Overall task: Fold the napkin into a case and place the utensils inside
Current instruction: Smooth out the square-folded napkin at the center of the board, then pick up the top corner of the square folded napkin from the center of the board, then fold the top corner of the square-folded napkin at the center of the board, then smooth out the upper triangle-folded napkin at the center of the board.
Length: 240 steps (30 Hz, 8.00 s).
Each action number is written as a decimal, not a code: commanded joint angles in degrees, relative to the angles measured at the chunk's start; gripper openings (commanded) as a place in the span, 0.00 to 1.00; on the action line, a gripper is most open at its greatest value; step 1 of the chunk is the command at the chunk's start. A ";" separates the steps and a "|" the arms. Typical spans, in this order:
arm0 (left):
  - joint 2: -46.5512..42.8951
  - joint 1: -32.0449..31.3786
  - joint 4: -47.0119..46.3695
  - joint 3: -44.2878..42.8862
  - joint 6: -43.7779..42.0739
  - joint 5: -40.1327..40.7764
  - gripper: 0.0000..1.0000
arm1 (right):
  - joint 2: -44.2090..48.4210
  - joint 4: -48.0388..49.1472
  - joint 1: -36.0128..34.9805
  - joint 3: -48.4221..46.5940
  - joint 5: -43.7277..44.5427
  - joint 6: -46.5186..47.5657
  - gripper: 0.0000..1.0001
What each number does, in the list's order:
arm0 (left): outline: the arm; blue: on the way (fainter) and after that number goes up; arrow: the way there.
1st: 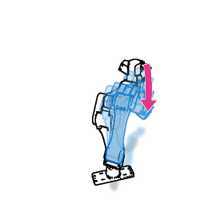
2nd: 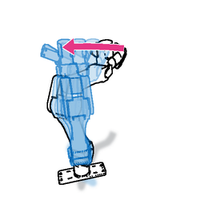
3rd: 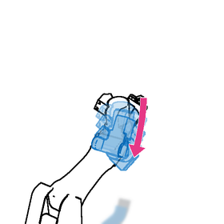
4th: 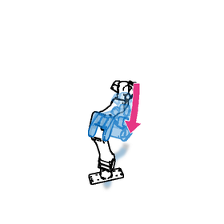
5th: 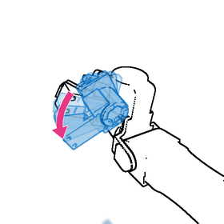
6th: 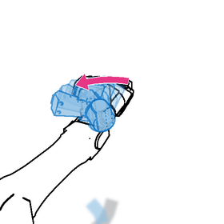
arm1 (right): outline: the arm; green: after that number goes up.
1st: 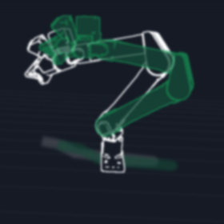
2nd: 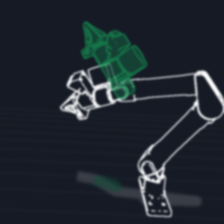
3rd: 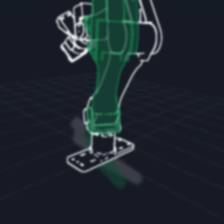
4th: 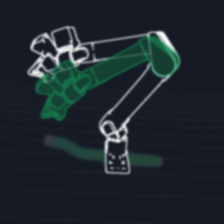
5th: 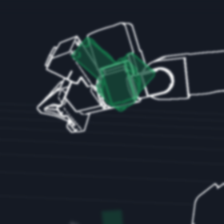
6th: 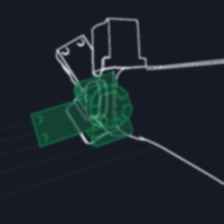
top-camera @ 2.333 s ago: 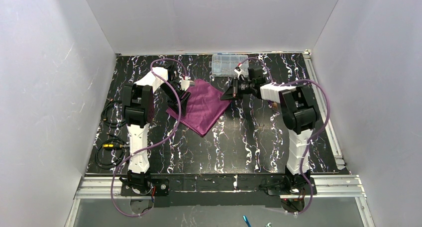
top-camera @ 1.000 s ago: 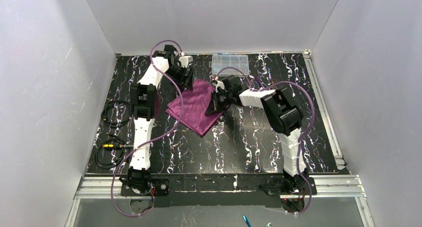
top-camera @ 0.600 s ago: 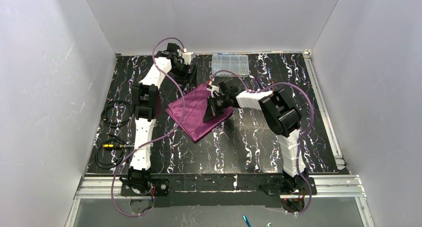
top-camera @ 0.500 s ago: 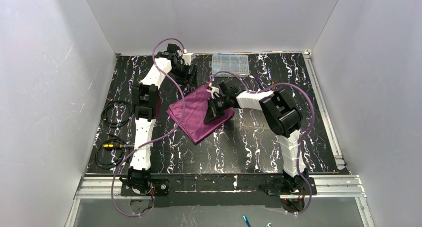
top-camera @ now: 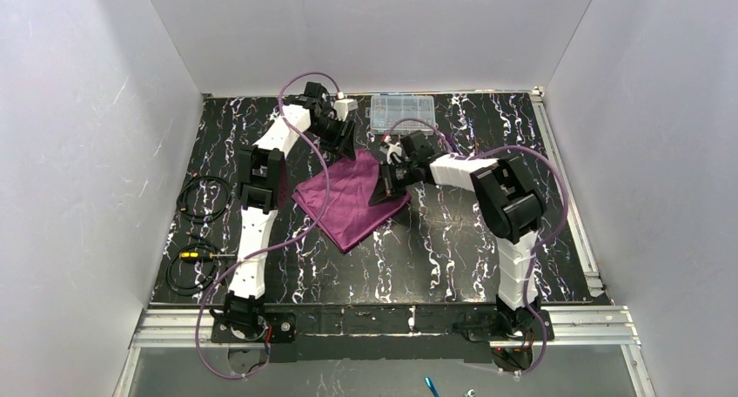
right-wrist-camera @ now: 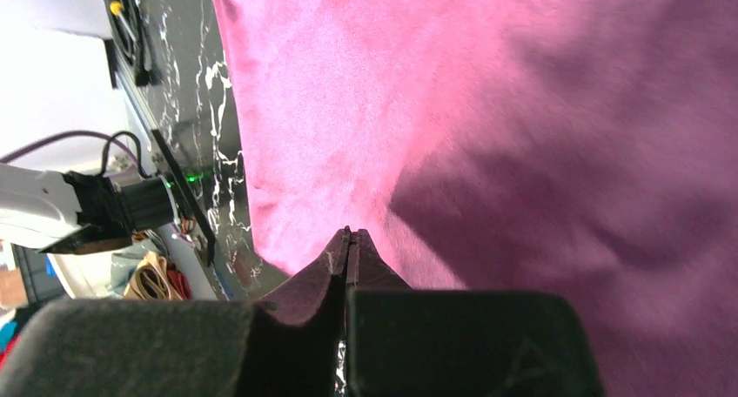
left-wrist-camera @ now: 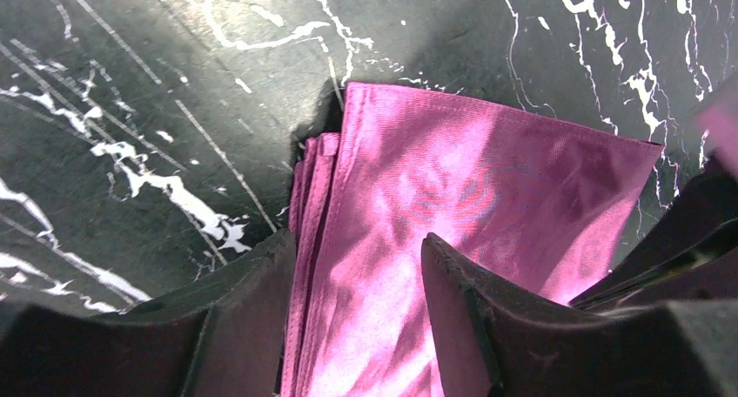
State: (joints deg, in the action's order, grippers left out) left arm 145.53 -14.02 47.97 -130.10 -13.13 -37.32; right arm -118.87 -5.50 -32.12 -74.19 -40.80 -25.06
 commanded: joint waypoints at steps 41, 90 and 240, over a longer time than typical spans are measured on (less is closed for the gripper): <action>-10.26 -2.25 -4.50 7.70 -7.31 5.05 0.10 | 1.99 -16.09 10.43 -2.59 10.51 5.88 0.01; -7.59 -2.42 -6.33 8.46 -0.71 7.28 0.23 | 0.84 -3.54 3.16 0.36 9.10 -4.82 0.02; -34.98 6.16 -13.25 54.22 -15.90 21.80 0.50 | -5.44 -28.29 -20.04 -27.91 38.24 6.43 0.11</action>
State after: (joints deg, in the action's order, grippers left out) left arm 111.33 -7.68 35.59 -77.06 -26.85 -18.31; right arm -129.34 -30.74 -51.86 -103.18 -5.45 -19.73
